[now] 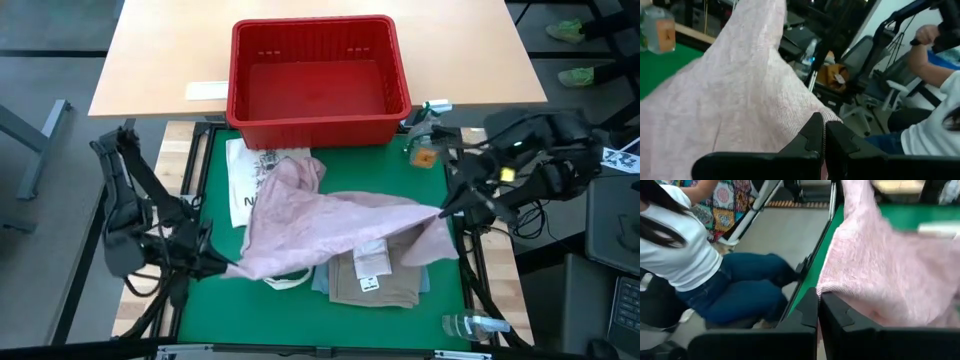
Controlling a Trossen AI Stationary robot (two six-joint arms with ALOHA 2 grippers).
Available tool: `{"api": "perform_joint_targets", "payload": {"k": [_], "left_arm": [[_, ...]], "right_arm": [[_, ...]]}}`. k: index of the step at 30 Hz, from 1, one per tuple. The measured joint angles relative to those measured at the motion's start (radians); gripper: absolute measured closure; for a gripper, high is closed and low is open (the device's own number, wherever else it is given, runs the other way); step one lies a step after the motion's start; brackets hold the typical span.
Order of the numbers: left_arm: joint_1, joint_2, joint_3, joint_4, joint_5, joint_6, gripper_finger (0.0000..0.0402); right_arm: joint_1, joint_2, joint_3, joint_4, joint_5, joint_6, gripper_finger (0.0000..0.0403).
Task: Fold laundry
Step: Fold the pink polo
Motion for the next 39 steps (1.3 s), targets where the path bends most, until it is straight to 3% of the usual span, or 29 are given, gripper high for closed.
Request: {"api": "perform_joint_targets", "payload": {"k": [8, 18, 24, 28, 33, 39], "left_arm": [[-0.045, 0.105, 0.000, -0.002, 0.010, -0.164, 0.0401], [-0.140, 0.181, 0.000, -0.002, -0.025, -0.412, 0.0401], [-0.190, 0.180, 0.000, -0.001, -0.088, -0.421, 0.0402], [-0.183, 0.196, 0.000, -0.002, -0.089, -0.467, 0.0402], [-0.139, 0.250, 0.000, -0.004, 0.025, -0.548, 0.0402], [-0.113, 0.328, 0.000, -0.004, 0.277, -0.785, 0.0402]], "right_arm": [[0.057, 0.001, -0.236, 0.011, -0.007, 0.093, 0.0398], [0.432, 0.002, -0.496, 0.236, 0.003, 0.369, 0.0398], [0.649, -0.001, -0.500, 0.456, 0.163, 0.539, 0.0398], [0.765, 0.007, -0.499, 0.563, 0.346, 0.549, 0.0398], [0.829, 0.058, -0.499, 0.550, 0.435, 0.602, 0.0398], [0.840, 0.130, -0.499, 0.551, 0.382, 0.673, 0.0398]]}}
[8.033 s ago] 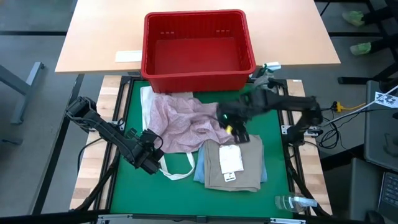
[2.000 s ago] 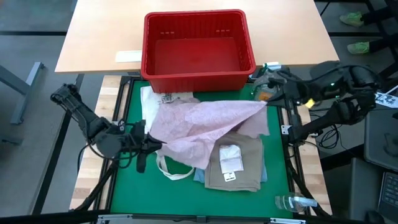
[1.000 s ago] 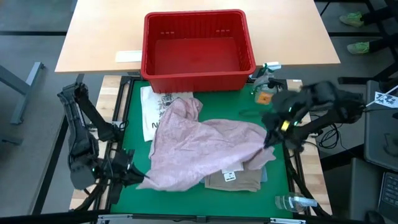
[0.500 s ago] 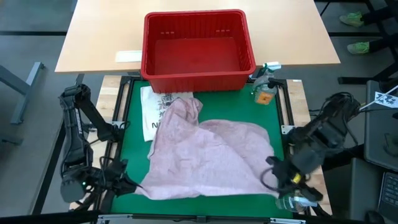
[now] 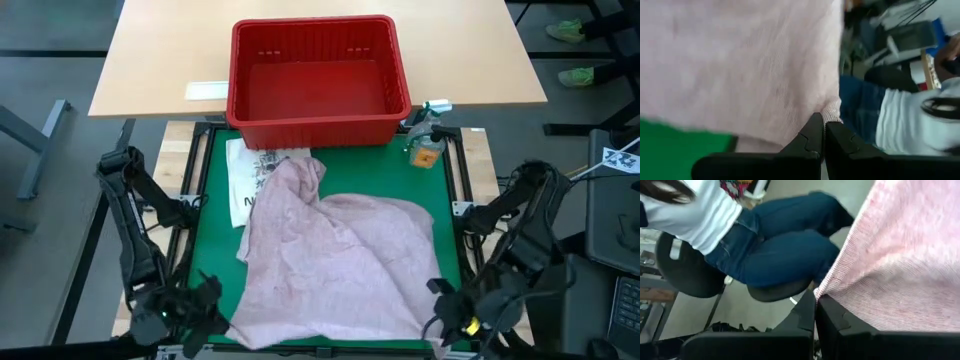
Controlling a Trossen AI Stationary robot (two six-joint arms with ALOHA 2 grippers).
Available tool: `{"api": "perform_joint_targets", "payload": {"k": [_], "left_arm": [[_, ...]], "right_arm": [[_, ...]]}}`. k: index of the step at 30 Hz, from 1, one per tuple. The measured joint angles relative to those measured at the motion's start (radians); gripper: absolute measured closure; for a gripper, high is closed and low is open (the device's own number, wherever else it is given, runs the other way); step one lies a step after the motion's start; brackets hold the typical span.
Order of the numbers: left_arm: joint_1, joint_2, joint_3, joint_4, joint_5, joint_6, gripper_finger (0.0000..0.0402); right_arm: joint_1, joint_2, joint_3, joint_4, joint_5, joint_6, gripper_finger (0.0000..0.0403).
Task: Fold laundry
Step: Fold the pink polo
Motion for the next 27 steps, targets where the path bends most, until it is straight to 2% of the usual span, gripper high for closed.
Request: {"api": "perform_joint_targets", "payload": {"k": [3, 7, 17, 22, 27], "left_arm": [[-0.001, 0.030, 0.000, 0.000, 0.091, -0.127, 0.0402], [0.000, 0.056, 0.000, -0.001, 0.116, -0.244, 0.0399], [-0.001, 0.082, 0.000, -0.010, 0.120, -0.263, 0.0323], [-0.001, 0.088, 0.000, -0.005, 0.126, -0.270, 0.0282], [-0.001, 0.088, 0.000, -0.005, 0.164, -0.349, 0.0257]], "right_arm": [[-0.004, 0.038, 0.000, 0.000, -0.042, 0.010, 0.0398], [-0.003, 0.073, 0.000, 0.000, -0.067, 0.011, 0.0398], [-0.003, 0.090, 0.000, 0.000, -0.067, 0.125, 0.0398], [-0.003, 0.090, 0.000, -0.003, -0.060, 0.124, 0.0397], [-0.003, 0.090, 0.000, -0.008, -0.060, 0.123, 0.0395]]}}
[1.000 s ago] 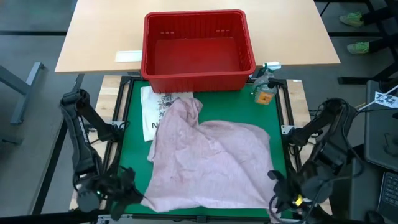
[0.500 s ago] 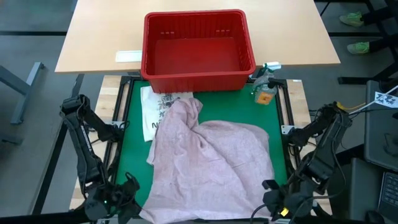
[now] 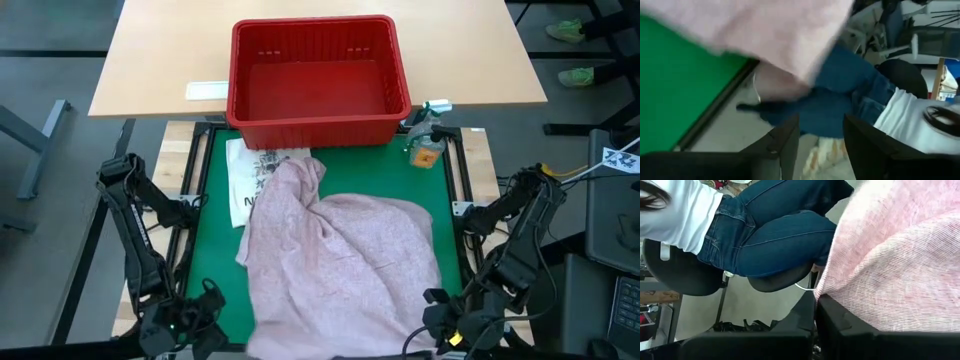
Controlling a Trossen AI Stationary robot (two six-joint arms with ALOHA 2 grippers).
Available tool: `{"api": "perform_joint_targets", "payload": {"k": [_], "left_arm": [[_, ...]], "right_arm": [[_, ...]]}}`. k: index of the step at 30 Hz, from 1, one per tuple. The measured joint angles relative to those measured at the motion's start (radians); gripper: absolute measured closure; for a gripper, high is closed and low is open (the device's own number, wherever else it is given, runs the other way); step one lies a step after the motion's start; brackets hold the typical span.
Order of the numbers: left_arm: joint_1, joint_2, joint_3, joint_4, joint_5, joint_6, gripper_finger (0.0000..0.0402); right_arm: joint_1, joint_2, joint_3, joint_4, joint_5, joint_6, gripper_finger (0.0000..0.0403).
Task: Fold laundry
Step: Fold the pink polo
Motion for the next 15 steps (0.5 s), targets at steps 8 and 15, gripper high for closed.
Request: {"api": "perform_joint_targets", "payload": {"k": [8, 15], "left_arm": [[-0.001, 0.000, 0.000, 0.000, 0.044, -0.075, 0.0246], [0.063, 0.000, 0.000, -0.041, -0.209, 0.101, 0.0250]], "right_arm": [[0.000, 0.000, 0.000, -0.039, 0.000, 0.000, 0.0320], [0.000, -0.007, 0.000, -0.118, -0.023, -0.009, 0.0288]]}}
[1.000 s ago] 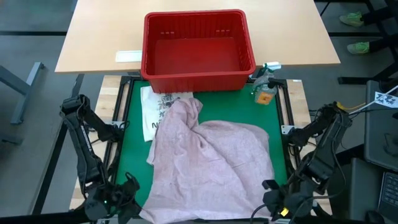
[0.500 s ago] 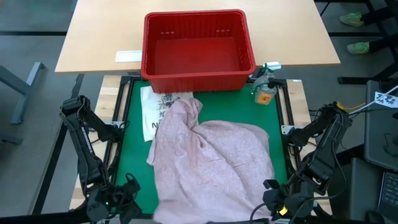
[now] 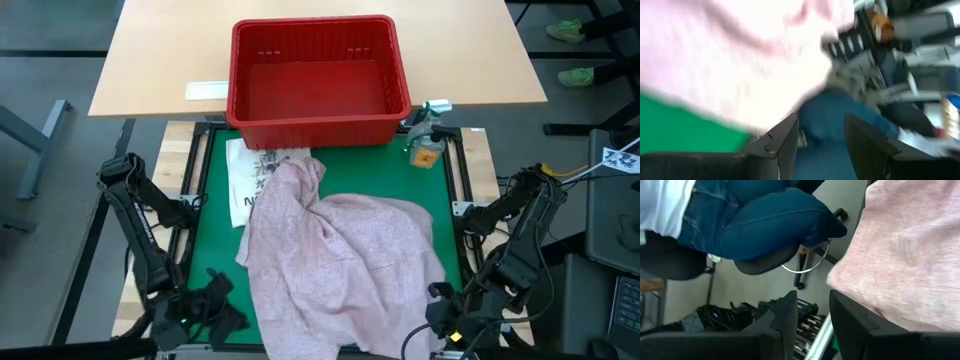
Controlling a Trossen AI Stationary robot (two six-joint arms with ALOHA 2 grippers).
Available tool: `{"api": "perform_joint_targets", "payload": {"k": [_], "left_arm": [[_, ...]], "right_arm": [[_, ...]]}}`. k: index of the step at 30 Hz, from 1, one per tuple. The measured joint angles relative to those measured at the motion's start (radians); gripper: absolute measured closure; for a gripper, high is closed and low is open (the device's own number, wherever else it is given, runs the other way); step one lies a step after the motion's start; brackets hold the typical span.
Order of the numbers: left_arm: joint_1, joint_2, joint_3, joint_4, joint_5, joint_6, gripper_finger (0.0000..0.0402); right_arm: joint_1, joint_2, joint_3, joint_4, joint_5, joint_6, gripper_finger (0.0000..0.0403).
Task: Fold laundry
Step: Fold the pink polo
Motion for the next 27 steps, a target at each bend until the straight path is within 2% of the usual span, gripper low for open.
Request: {"api": "perform_joint_targets", "payload": {"k": [4, 7, 10, 15, 20, 23, 27], "left_arm": [[0.105, 0.000, 0.000, -0.044, -0.104, 0.138, 0.0250], [0.222, 0.000, 0.000, -0.072, -0.119, 0.198, 0.0250], [0.358, -0.003, 0.000, -0.094, -0.072, 0.282, 0.0250], [0.615, -0.003, 0.000, -0.144, 0.096, 0.455, 0.0250], [0.876, -0.003, 0.000, -0.153, 0.224, 0.672, 0.0250], [1.013, -0.003, 0.000, -0.152, 0.253, 0.781, 0.0250], [1.153, 0.010, 0.000, -0.153, 0.266, 0.885, 0.0250]], "right_arm": [[0.000, -0.043, 0.000, -0.039, 0.039, -0.095, 0.0288], [-0.007, -0.096, 0.000, -0.112, 0.109, -0.205, 0.0288], [-0.039, -0.158, 0.000, -0.205, 0.209, -0.298, 0.0288], [-0.152, -0.260, 0.001, -0.294, 0.383, -0.408, 0.0288], [-0.332, -0.306, 0.001, -0.302, 0.401, -0.548, 0.0288], [-0.435, -0.328, -0.011, -0.290, 0.384, -0.654, 0.0288], [-0.579, -0.373, -0.129, -0.203, 0.328, -0.752, 0.0288]]}}
